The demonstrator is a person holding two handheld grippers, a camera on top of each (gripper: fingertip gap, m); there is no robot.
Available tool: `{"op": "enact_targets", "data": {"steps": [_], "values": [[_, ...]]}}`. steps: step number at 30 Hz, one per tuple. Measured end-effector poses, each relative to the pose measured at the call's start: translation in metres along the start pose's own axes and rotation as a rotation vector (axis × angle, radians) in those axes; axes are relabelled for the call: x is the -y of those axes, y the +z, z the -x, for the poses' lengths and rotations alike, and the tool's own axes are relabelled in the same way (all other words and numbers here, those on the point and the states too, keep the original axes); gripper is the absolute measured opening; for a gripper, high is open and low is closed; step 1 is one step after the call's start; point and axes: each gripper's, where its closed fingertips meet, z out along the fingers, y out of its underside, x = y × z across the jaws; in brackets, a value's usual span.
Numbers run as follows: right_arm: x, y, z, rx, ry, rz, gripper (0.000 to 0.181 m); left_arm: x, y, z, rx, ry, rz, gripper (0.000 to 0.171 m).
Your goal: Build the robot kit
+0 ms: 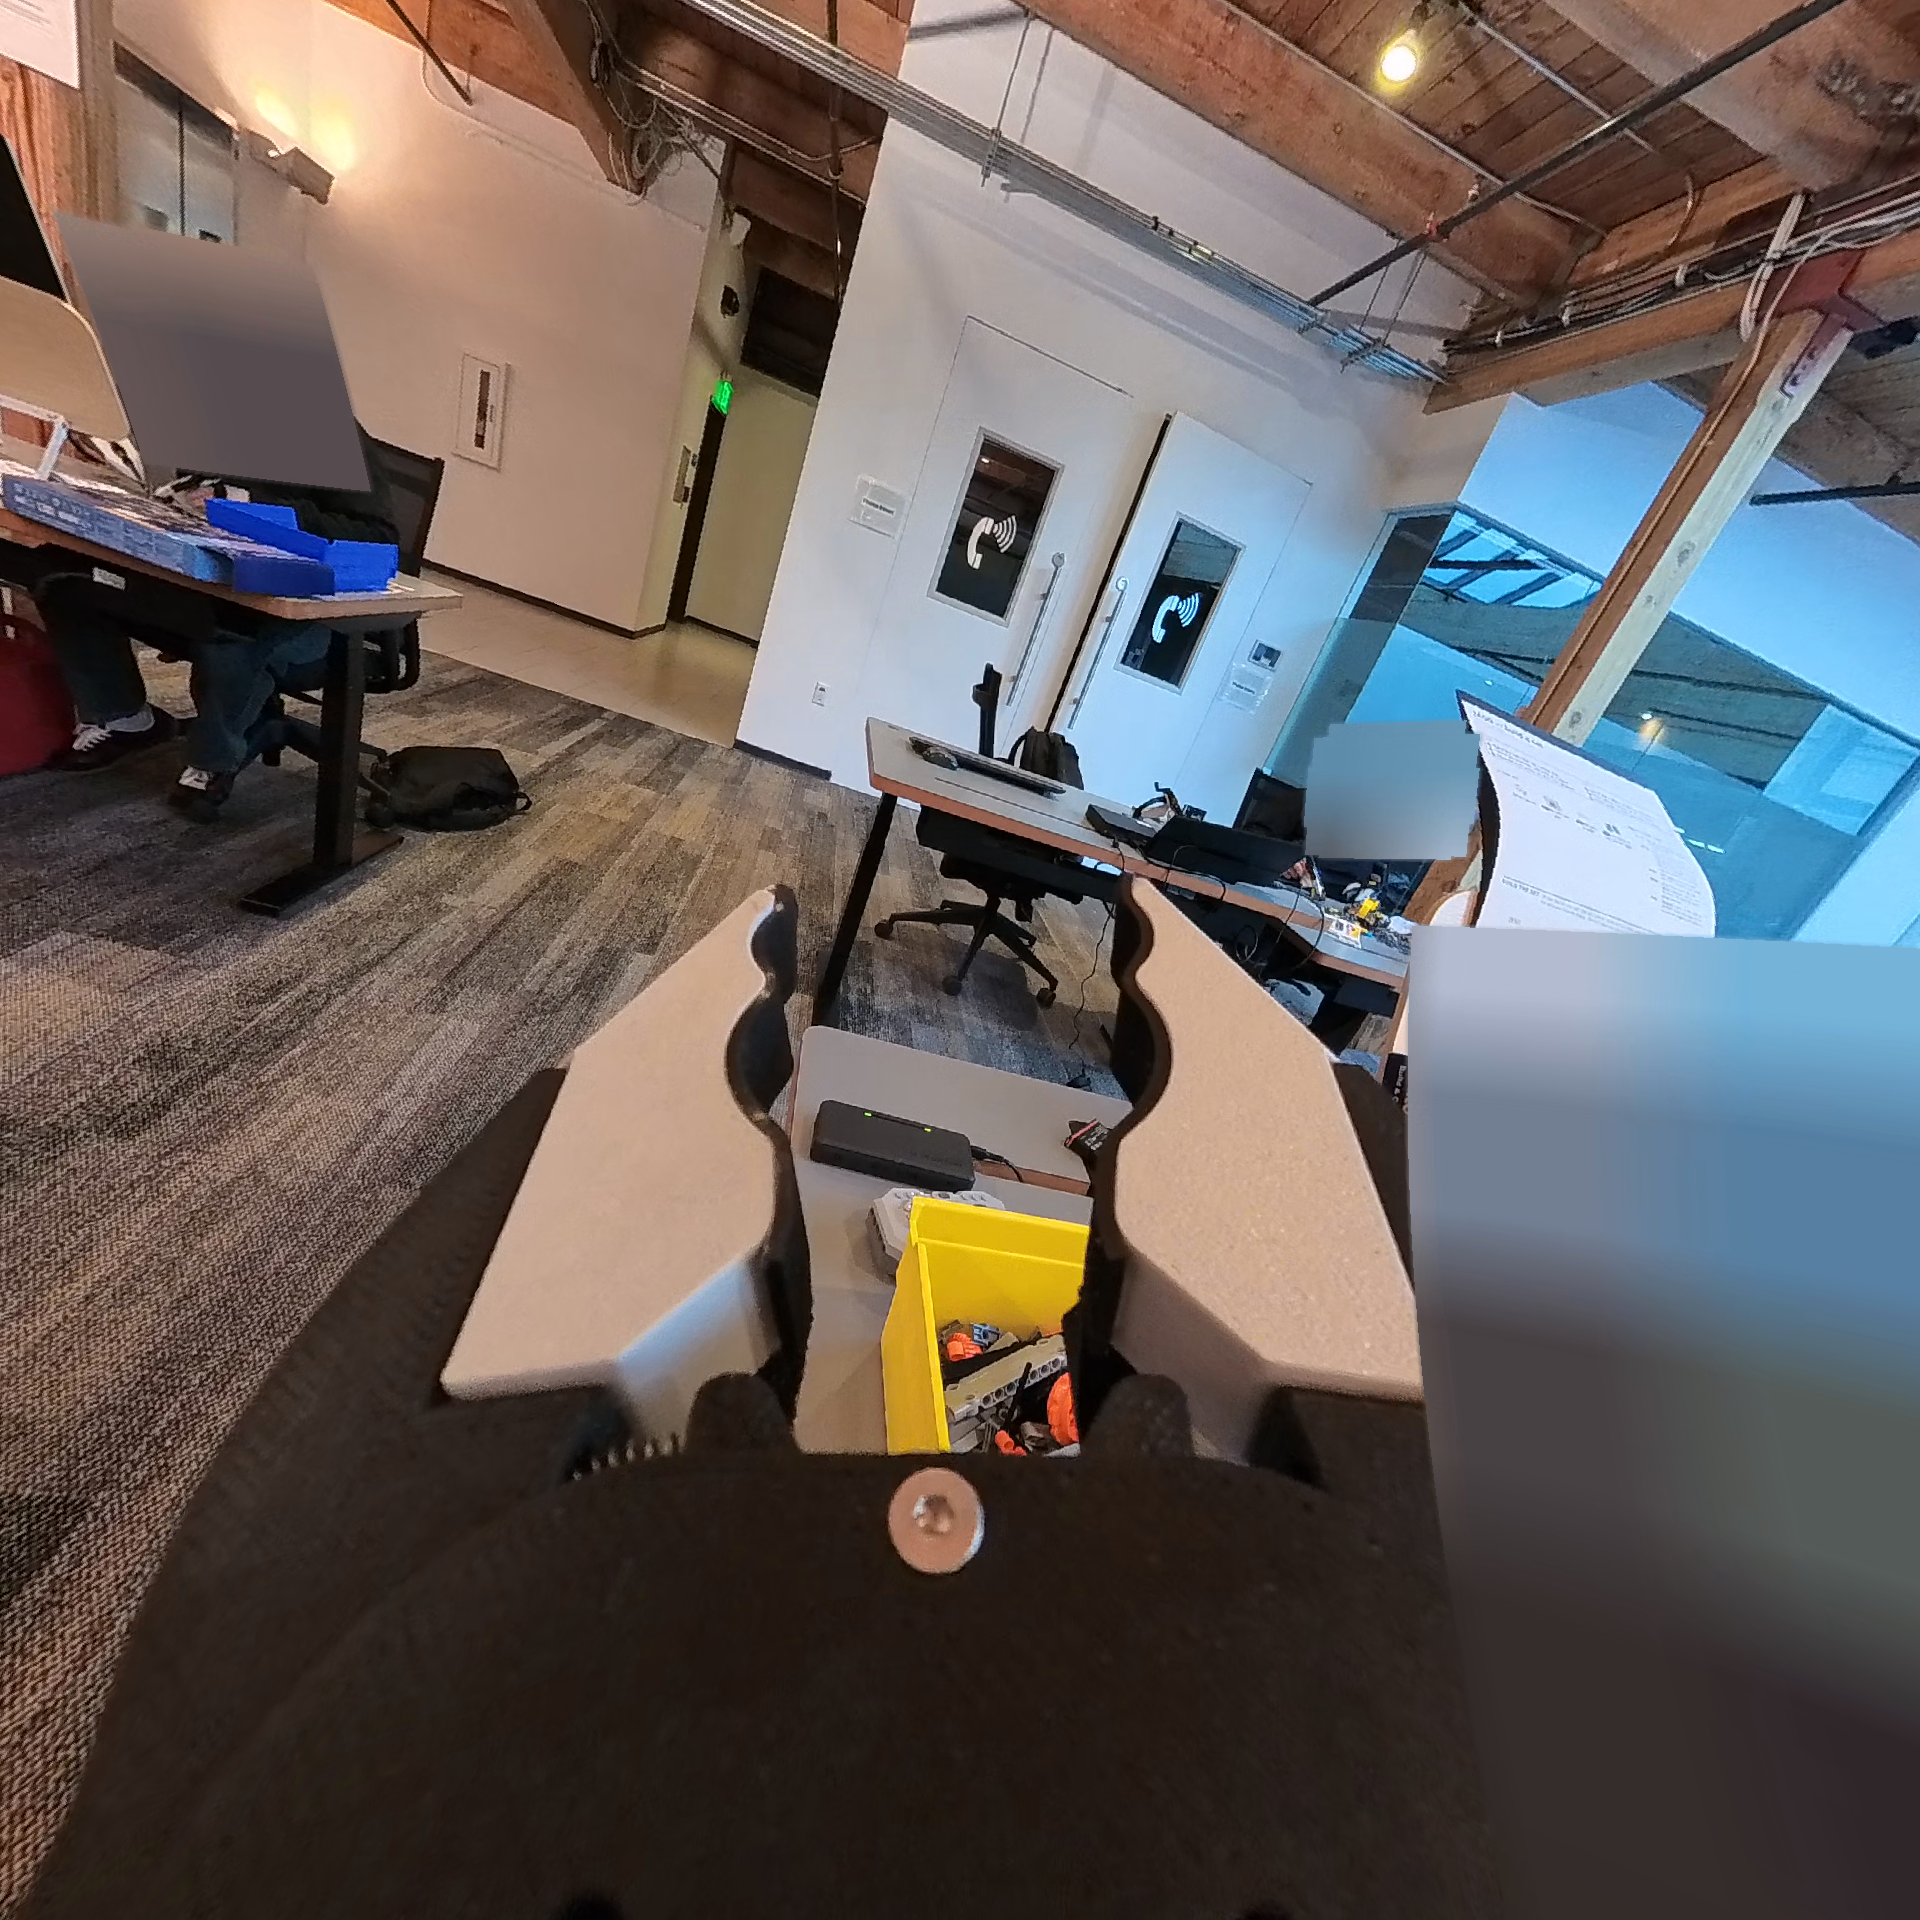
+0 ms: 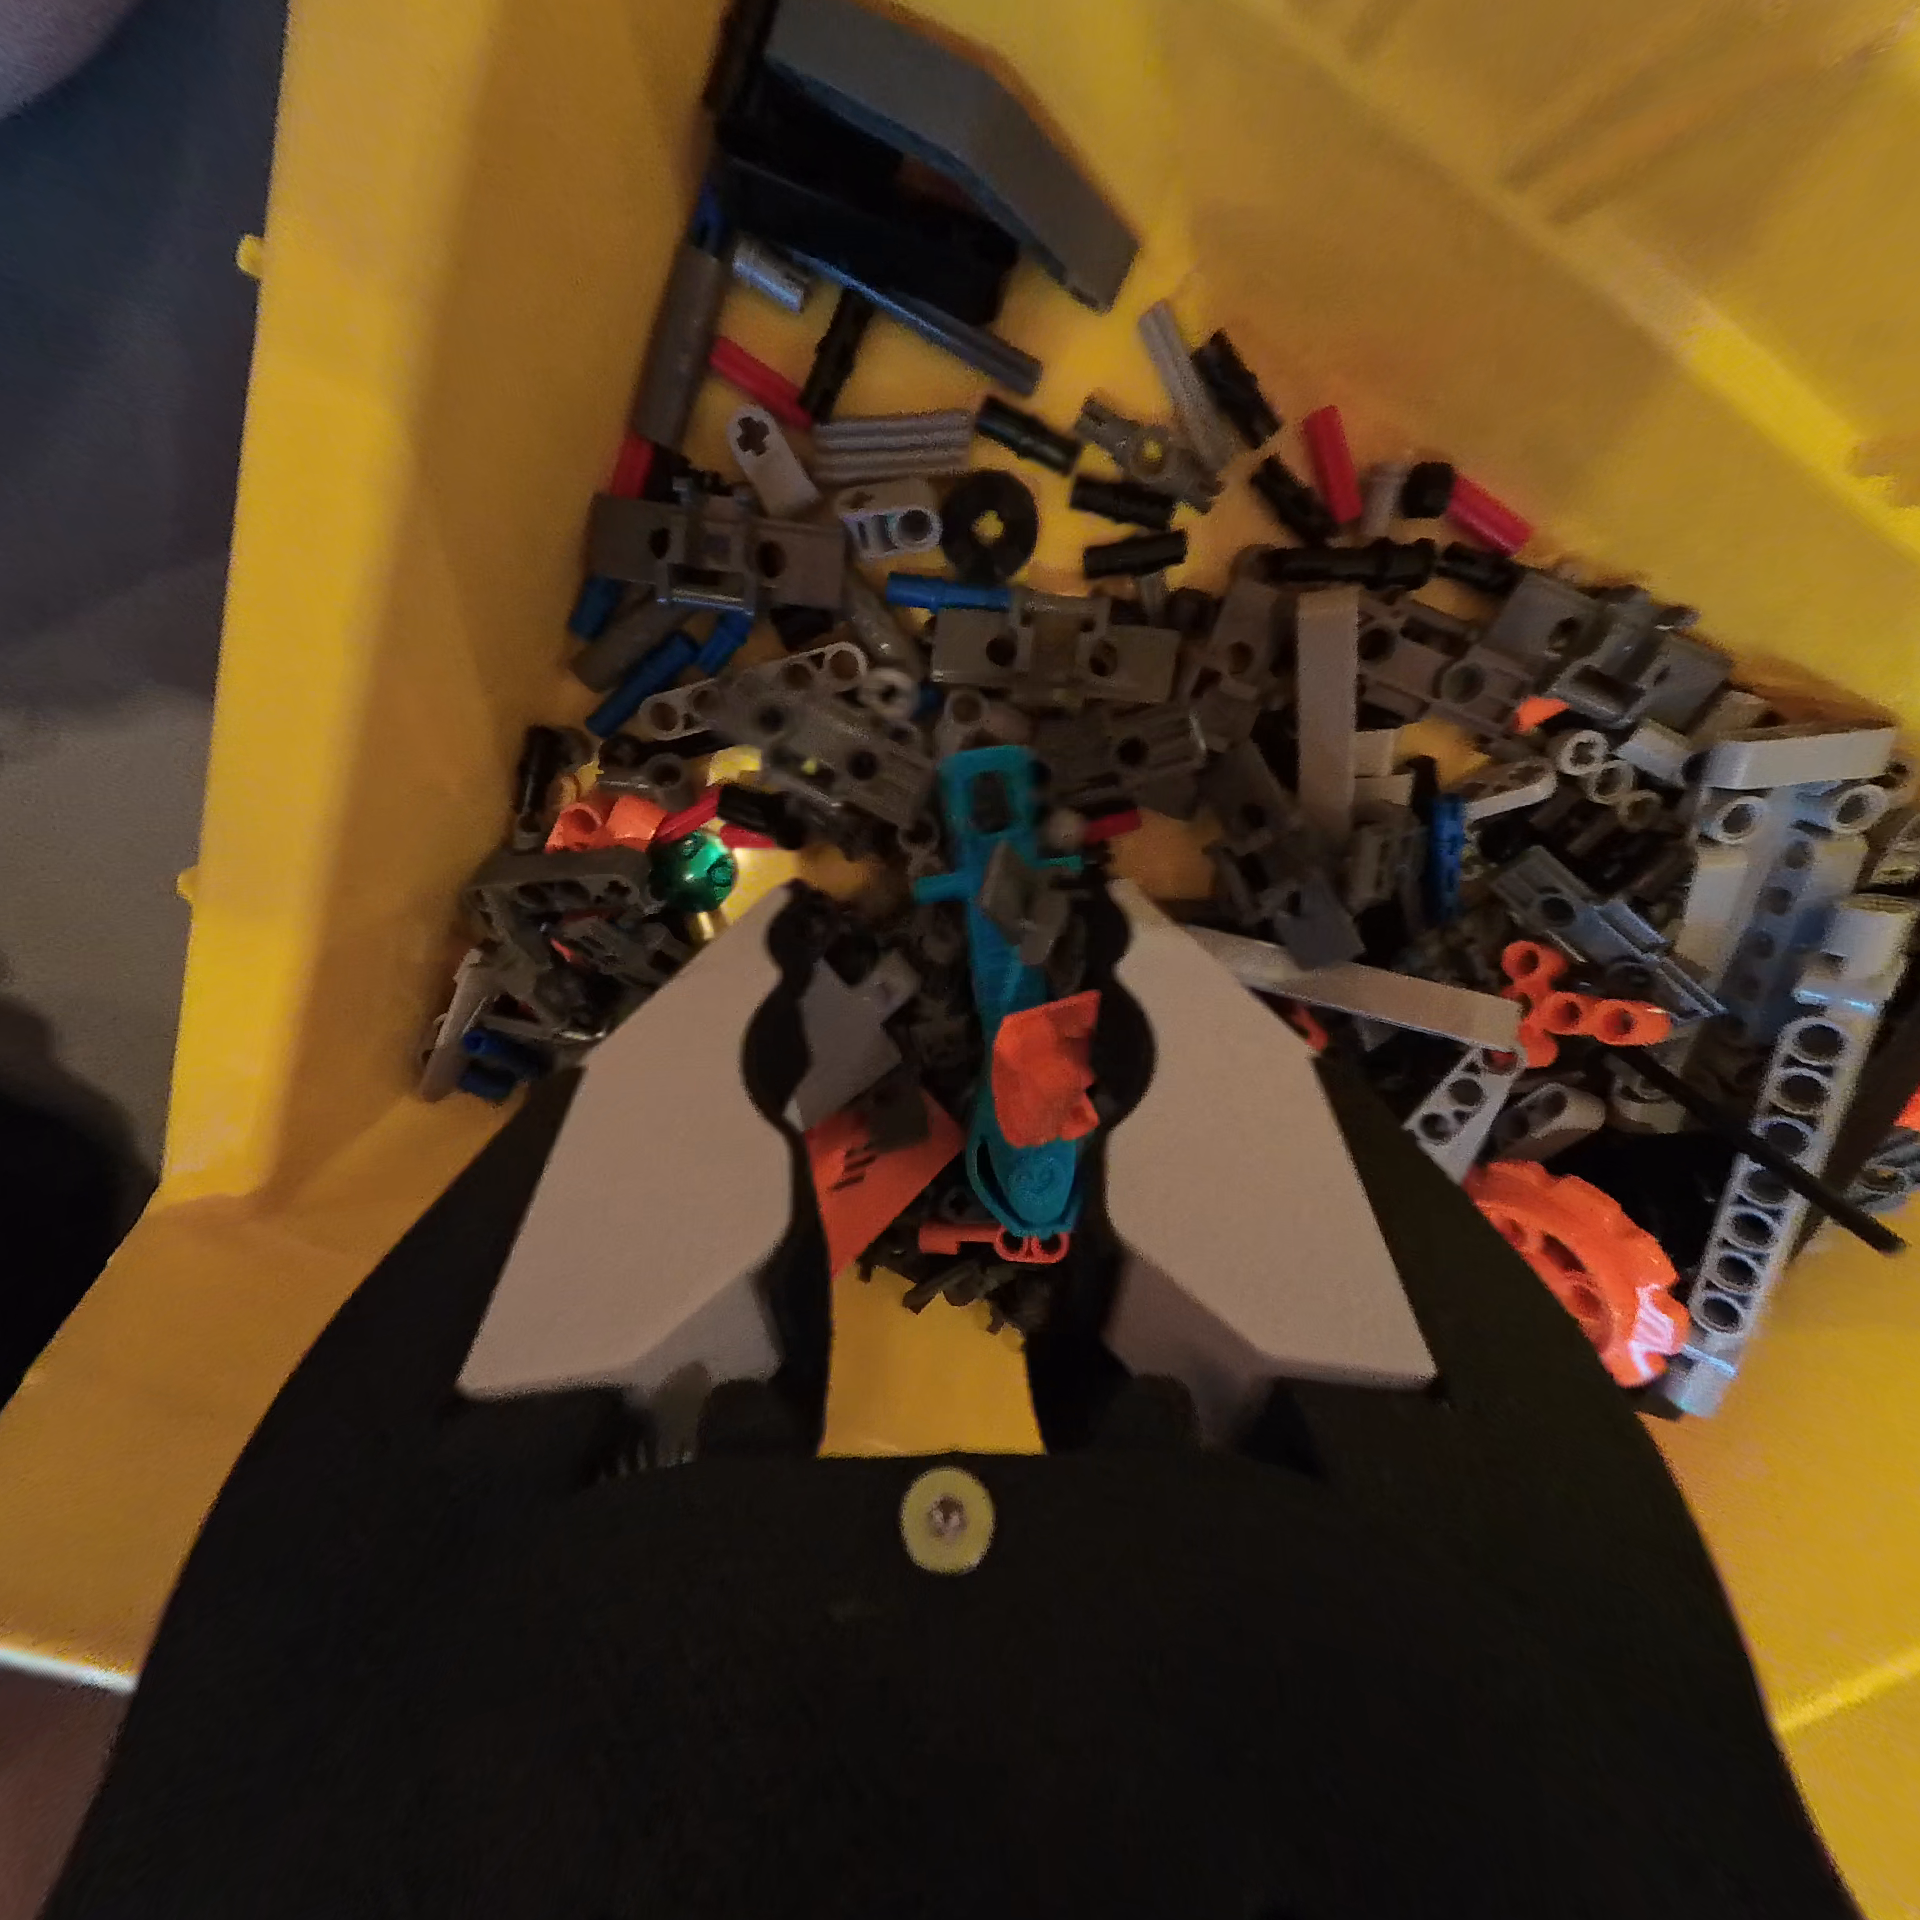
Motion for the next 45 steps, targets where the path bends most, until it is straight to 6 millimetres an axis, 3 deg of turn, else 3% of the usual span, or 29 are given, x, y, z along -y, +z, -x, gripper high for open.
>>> {"op": "enact_targets", "data": {"steps": [2, 11, 20, 22, 25, 29, 34, 37, 41, 45], "values": [[0.004, -0.003, -0.008, -0.03, 0.008, -0.029, 0.034, 0.0, 0.0, 0.0, 0.0, 0.0, -0.002, 0.058], [0.003, -0.014, -0.042, -0.145, 0.081, -0.093, 0.016, 0.0, 0.0, 0.0, -0.002, 0.0, -0.003, 0.058], [0.005, -0.025, -0.078, -0.287, 0.153, -0.173, 0.018, 0.001, 0.0, -0.001, -0.003, 0.001, -0.004, 0.058], [0.003, -0.027, -0.081, -0.3, 0.164, -0.174, 0.03, 0.001, 0.0, -0.002, -0.005, 0.001, -0.004, 0.058], [-0.001, -0.04, -0.073, -0.261, 0.206, -0.201, 0.043, 0.001, 0.0, -0.001, -0.004, 0.002, -0.002, 0.058], [-0.002, -0.051, -0.015, 0.034, 0.306, -0.22, 0.059, 0.001, -0.001, -0.001, -0.004, 0.0, -0.006, 0.058], [-0.027, -0.027, 0.035, 0.139, 0.237, 0.025, 0.085, 0.001, -0.001, -0.001, -0.002, 0.002, -0.003, 0.058], [-0.031, -0.02, 0.035, 0.1, 0.207, 0.092, 0.086, 0.002, -0.002, -0.001, -0.003, 0.0, -0.007, 0.058], [-0.036, -0.007, 0.039, 0.122, 0.194, 0.179, 0.079, 0.001, -0.002, -0.001, -0.002, -0.001, -0.003, 0.058], [-0.04, -0.006, 0.036, 0.129, 0.182, 0.207, 0.036, 0.002, -0.003, -0.001, -0.004, -0.003, -0.007, 0.058]]}}
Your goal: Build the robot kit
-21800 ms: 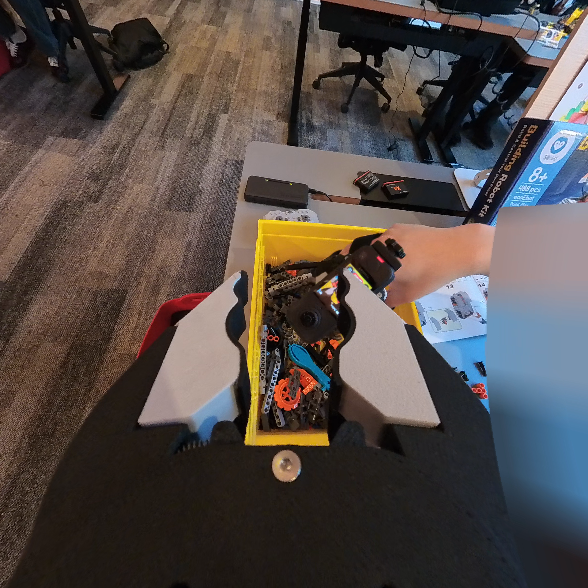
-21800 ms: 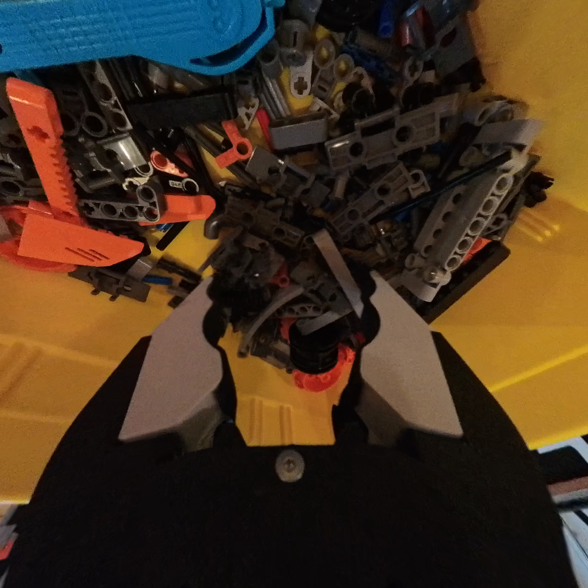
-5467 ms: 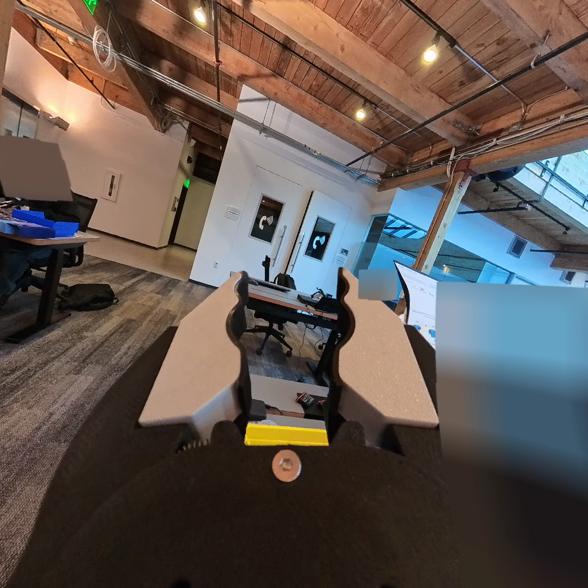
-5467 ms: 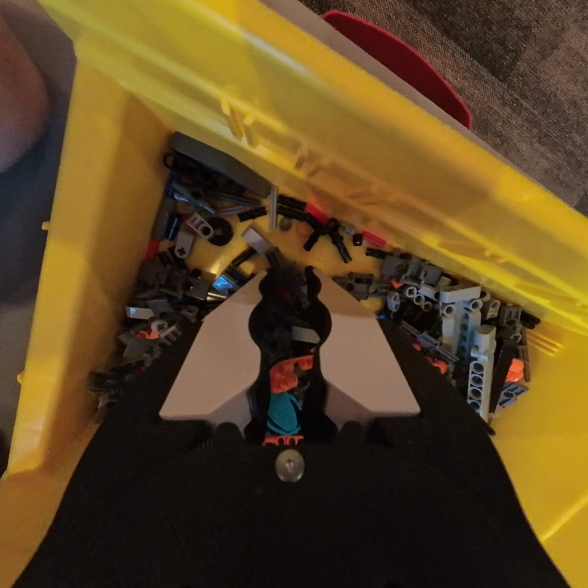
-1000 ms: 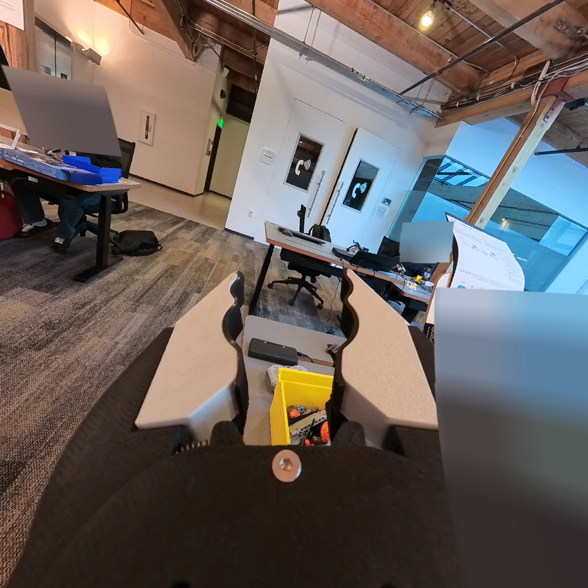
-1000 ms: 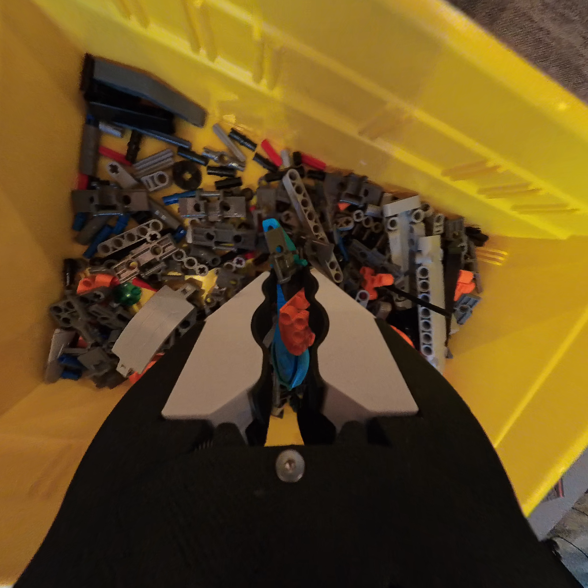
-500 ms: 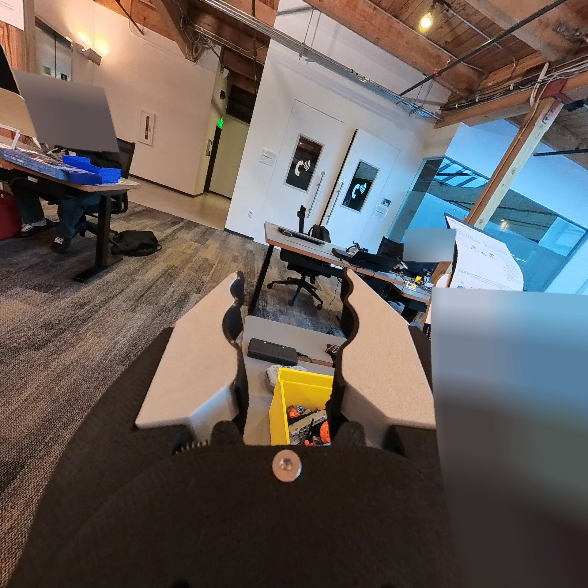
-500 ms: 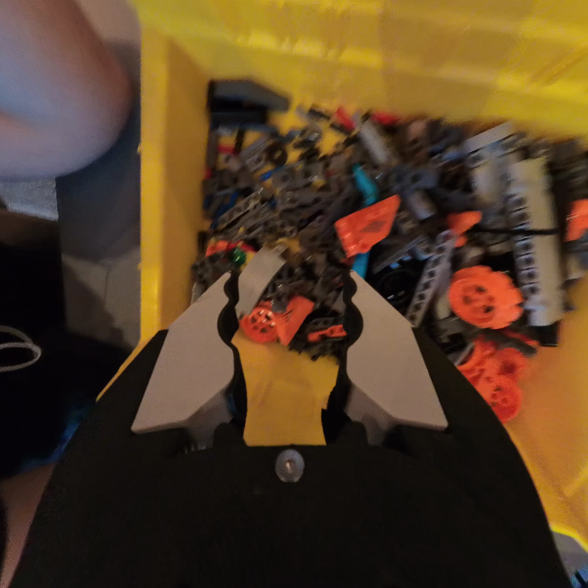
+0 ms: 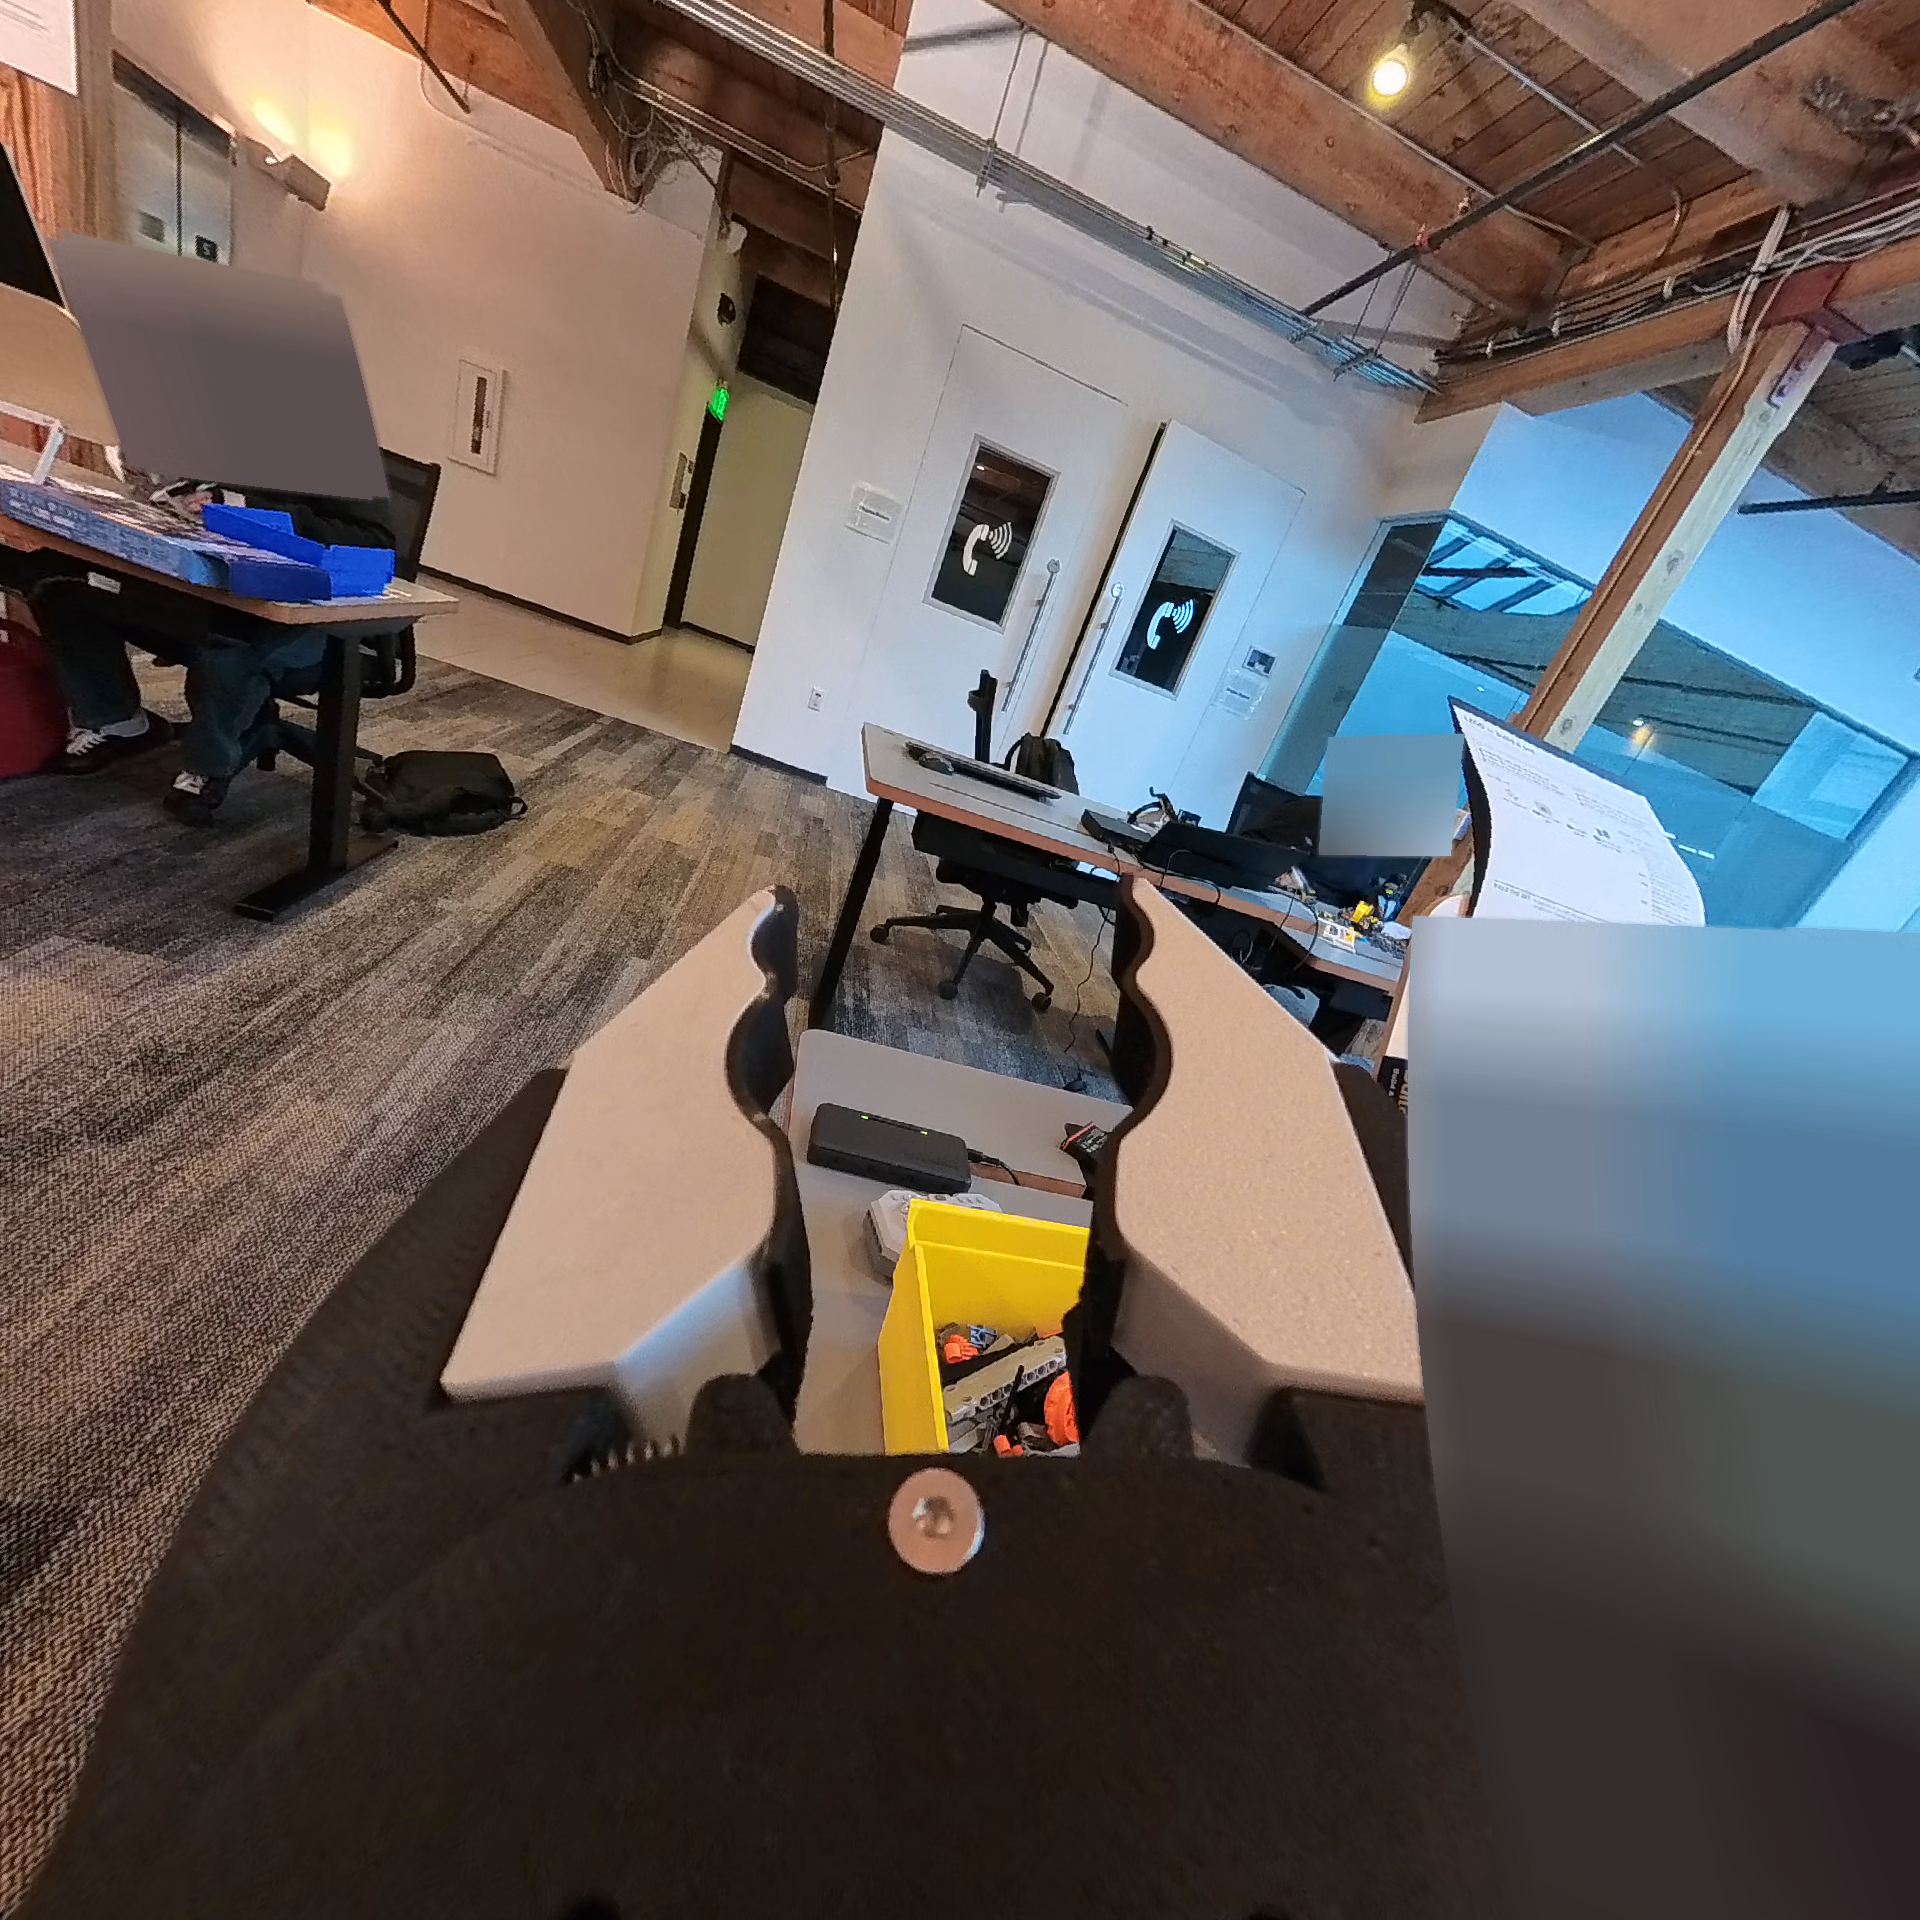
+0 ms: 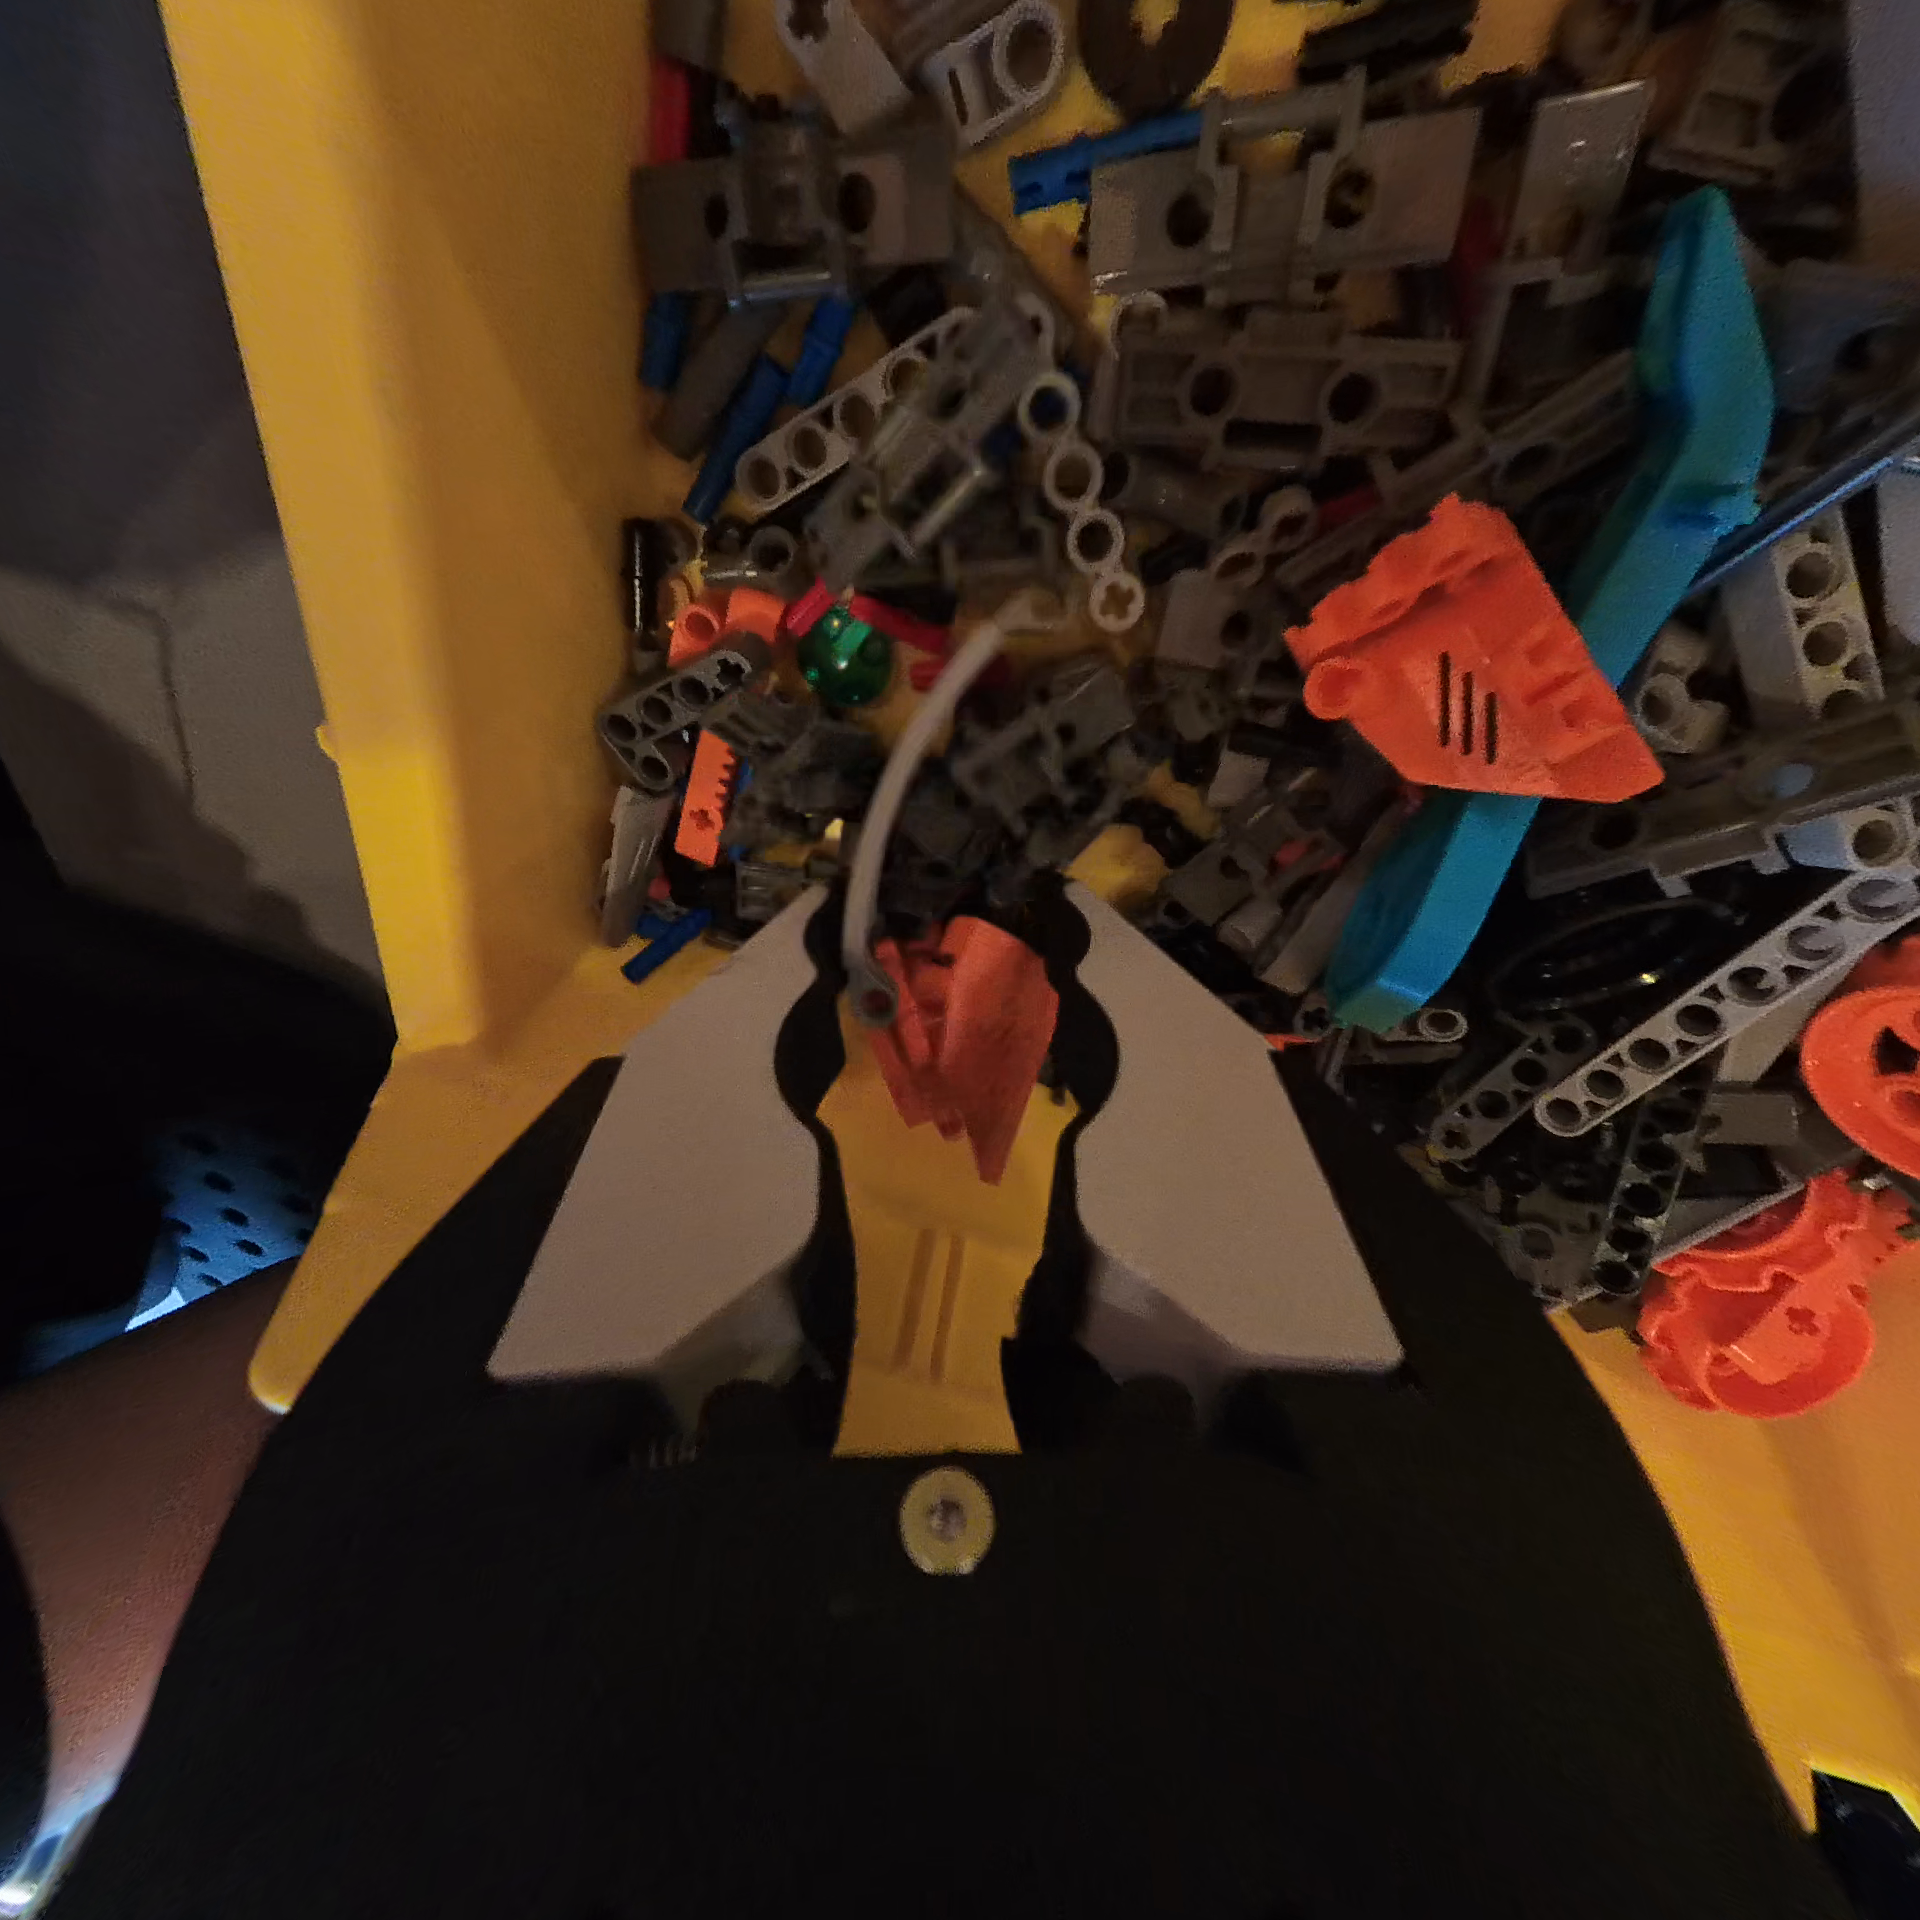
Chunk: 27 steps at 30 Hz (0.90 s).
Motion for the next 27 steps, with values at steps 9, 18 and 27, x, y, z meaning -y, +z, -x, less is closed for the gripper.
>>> {"op": "enact_targets", "data": {"steps": [9, 18, 27], "values": [[0.013, -0.014, -0.029, -0.043, 0.046, -0.144, 0.008, 0.001, -0.001, 0.0, -0.003, -0.005, -0.006, 0.058], [0.036, -0.036, -0.058, -0.16, 0.071, -0.313, 0.008, 0.001, -0.001, 0.0, -0.005, -0.006, -0.006, 0.058], [0.038, -0.055, -0.081, -0.246, 0.097, -0.401, 0.035, 0.0, 0.001, -0.001, -0.007, -0.005, -0.001, 0.058]]}}
